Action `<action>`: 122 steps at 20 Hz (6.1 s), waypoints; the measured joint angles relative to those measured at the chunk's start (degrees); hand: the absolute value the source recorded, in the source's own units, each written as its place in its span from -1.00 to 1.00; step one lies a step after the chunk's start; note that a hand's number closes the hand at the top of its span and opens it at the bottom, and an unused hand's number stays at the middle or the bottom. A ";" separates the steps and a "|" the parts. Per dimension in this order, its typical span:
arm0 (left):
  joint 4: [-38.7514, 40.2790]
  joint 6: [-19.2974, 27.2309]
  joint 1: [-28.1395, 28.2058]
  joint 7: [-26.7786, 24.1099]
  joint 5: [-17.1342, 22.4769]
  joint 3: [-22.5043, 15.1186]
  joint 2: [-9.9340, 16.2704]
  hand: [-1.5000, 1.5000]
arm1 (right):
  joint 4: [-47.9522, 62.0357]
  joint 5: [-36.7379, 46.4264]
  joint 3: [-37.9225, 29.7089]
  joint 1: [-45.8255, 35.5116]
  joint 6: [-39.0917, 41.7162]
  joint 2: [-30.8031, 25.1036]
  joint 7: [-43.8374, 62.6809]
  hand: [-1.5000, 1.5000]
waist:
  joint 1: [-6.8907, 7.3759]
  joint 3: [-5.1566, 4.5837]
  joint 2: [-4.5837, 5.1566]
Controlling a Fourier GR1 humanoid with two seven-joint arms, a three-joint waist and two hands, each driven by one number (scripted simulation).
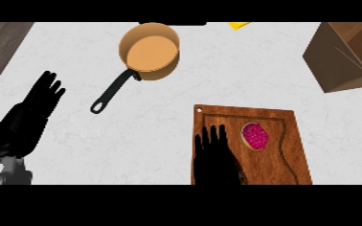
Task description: Pick the sweet potato from the cutting board and place it in the cardboard box
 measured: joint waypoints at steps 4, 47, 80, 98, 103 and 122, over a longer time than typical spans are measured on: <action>-2.33 1.02 0.50 1.59 -1.35 -0.44 -1.29 0.00 | 0.11 1.10 -0.95 1.11 -0.86 -1.21 -1.46 -1.00 | 0.02 0.00 -0.03; -3.13 -1.76 -0.73 2.74 -3.95 0.88 -4.48 0.00 | 46.98 -5.40 -57.88 -36.94 -37.78 -1.33 -9.16 1.00 | 1.93 0.04 0.65; -1.32 -2.62 -1.50 2.14 -4.80 2.52 -5.15 0.00 | 57.68 0.11 -64.75 -49.44 -53.90 -21.59 -9.94 1.00 | 0.67 0.01 0.24; -3.07 -3.94 -0.33 3.17 -3.96 3.23 -5.00 0.00 | 78.62 -9.31 -74.63 -42.82 -62.96 -24.36 -20.72 -1.00 | 1.32 0.03 0.48; -3.02 -3.64 -0.33 2.84 -4.59 3.02 -5.46 0.00 | 77.70 -13.15 -77.07 -41.16 -68.58 -23.39 -27.31 -1.00 | 1.15 0.09 0.45; -2.88 -3.47 1.39 2.40 -4.93 4.61 -5.46 0.00 | 54.12 -41.10 -94.47 -27.29 -71.64 -25.38 -37.64 -1.00 | -0.91 -0.01 -0.31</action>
